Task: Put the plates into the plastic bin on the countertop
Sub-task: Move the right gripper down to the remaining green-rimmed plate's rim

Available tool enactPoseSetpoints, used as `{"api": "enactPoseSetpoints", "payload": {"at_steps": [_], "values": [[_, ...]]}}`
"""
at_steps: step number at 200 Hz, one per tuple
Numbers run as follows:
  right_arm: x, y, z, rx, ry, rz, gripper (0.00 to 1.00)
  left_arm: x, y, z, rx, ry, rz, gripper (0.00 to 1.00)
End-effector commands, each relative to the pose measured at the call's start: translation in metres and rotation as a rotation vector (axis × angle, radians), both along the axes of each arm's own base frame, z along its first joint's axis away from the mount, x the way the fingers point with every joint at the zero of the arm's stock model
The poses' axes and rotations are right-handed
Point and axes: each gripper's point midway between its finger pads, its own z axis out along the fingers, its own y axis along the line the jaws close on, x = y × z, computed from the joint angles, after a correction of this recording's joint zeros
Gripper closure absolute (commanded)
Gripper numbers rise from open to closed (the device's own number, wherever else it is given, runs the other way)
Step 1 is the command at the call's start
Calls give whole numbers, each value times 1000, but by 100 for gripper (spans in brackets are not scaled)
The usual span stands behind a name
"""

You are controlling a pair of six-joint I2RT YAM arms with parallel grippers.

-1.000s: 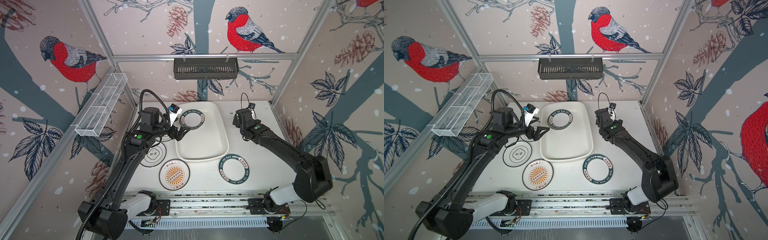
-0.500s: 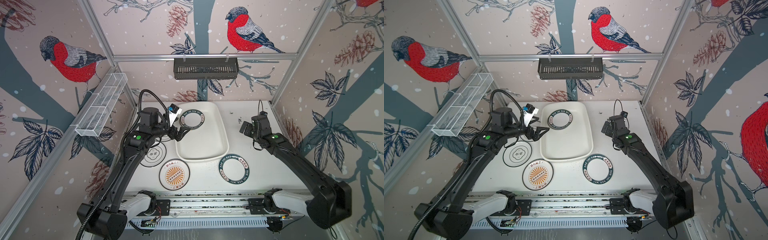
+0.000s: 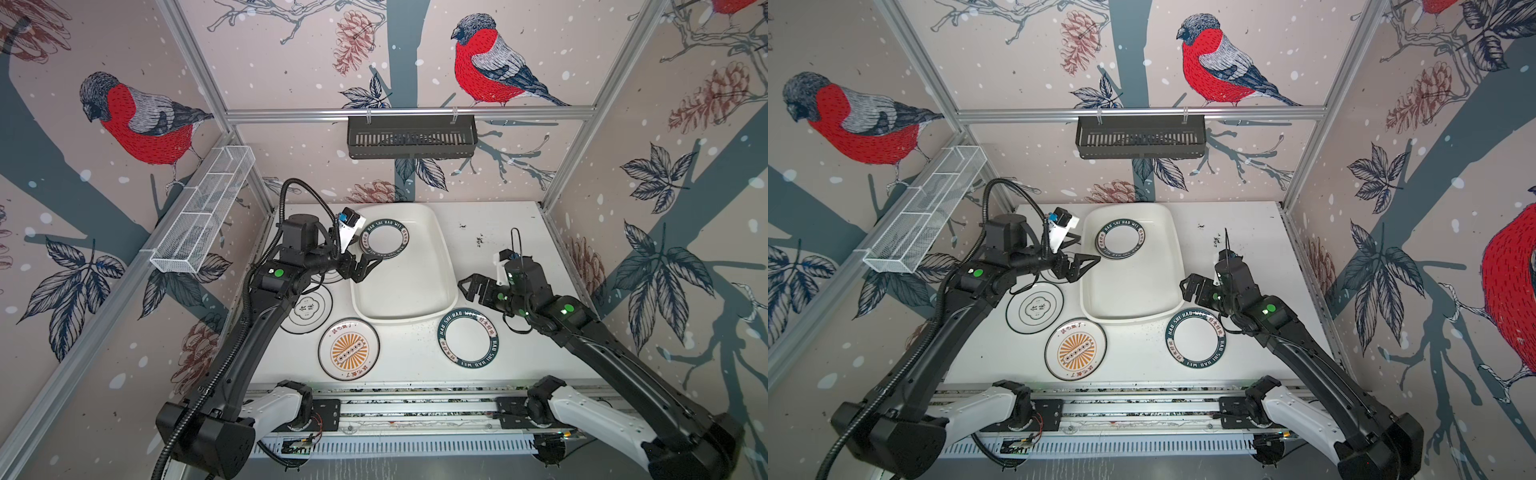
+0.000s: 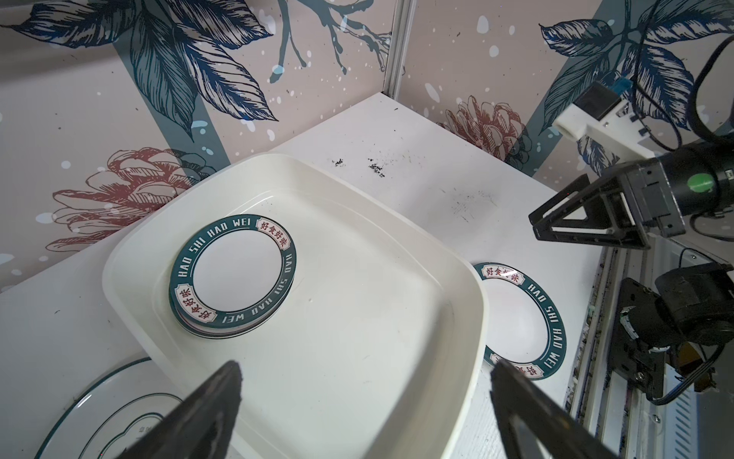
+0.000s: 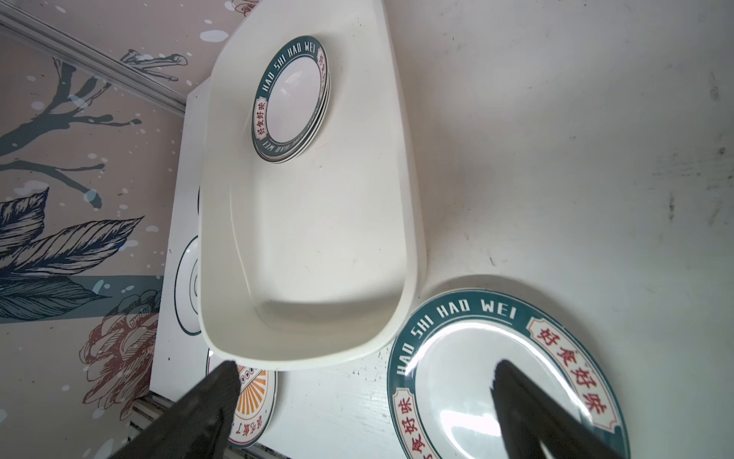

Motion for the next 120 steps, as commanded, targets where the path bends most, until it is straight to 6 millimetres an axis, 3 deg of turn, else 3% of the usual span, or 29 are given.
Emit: {"api": "enactPoseSetpoints", "payload": {"at_steps": [1, 60, 91, 120], "values": [[-27, 4, -17, 36, 101, -5, 0, 1, -4, 10, -26, -23, -17, 3], [-80, 31, -57, 152, 198, 95, 0, -1, -6, 9, -35, -12, -23, 3], [-89, 38, -80, 43, 230, 110, 2, -4, -6, 9, -44, -10, -24, 3], [-93, 54, -88, -62, 219, 155, 6, -4, -4, 7, -34, -15, -16, 3]]}}
